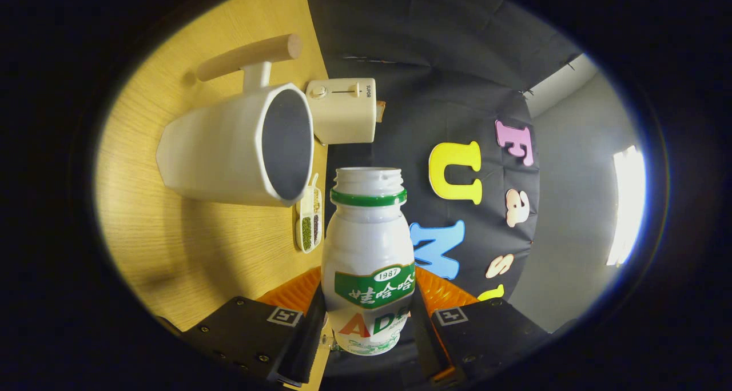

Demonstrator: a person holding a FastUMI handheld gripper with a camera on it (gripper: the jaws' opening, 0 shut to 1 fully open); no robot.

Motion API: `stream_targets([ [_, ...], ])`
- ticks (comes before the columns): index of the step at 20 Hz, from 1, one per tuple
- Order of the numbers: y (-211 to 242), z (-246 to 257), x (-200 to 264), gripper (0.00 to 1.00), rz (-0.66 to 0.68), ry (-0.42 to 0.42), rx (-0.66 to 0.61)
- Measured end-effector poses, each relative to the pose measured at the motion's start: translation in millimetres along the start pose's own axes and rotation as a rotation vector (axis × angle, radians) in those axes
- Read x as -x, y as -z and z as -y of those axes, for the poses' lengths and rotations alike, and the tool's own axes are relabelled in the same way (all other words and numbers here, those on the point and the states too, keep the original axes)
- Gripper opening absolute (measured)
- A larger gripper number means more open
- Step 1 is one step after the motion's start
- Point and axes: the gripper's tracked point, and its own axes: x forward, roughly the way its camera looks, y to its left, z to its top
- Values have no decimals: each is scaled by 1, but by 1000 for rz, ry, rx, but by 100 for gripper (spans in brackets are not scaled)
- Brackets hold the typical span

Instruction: Take the bottle from table, then pour the juice into the cup, finally place the bottle on the coaster

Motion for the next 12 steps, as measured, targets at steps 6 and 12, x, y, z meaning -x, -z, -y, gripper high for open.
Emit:
stream_targets([
  [6,-2,5,1,69,2,12,53],
  [12,-3,10,0,69,3,34,114],
])
